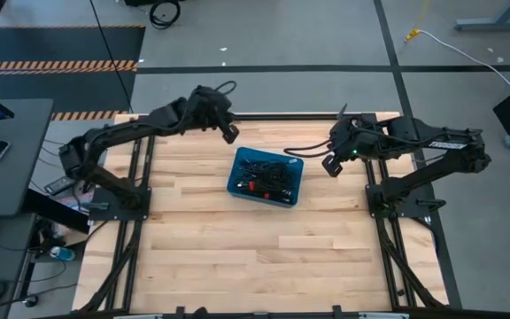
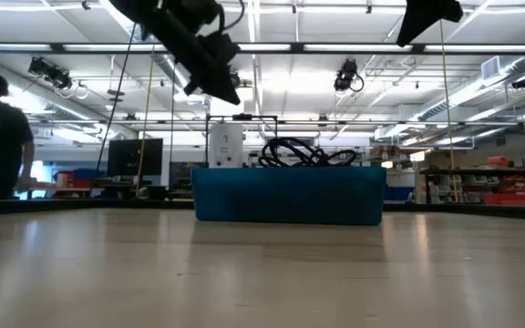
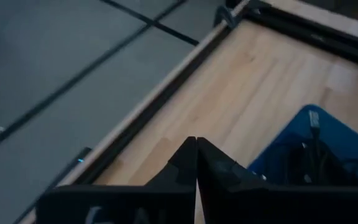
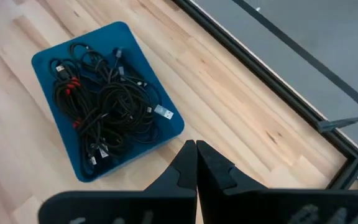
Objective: Pick and place USB-C Cables
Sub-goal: Adjust the blue bin
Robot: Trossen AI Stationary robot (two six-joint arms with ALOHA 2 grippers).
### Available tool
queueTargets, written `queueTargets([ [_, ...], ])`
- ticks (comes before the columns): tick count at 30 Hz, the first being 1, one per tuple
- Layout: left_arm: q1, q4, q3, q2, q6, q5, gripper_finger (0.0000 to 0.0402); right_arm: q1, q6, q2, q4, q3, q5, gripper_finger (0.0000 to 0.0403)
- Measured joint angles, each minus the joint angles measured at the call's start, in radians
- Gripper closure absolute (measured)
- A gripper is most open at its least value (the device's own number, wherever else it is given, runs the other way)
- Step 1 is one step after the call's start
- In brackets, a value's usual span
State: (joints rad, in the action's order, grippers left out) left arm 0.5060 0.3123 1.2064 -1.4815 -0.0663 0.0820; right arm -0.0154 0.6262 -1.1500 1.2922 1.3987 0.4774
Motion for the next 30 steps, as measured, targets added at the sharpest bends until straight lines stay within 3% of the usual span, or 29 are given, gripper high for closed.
queueTargets([
  [6,0.020,-0.037,0.000,-0.107,-0.004,-0.070,0.0398,0.008,-0.060,0.004,-0.052,0.000,0.037,0.0403],
  [17,-0.004,-0.128,0.000,-0.273,-0.027,-0.161,0.0400,0.046,-0.321,0.099,-0.391,0.000,0.146,0.0403],
  [30,0.026,-0.094,-0.001,-0.302,0.043,-0.156,0.0401,0.024,-0.361,0.335,-0.401,0.000,0.151,0.0403],
])
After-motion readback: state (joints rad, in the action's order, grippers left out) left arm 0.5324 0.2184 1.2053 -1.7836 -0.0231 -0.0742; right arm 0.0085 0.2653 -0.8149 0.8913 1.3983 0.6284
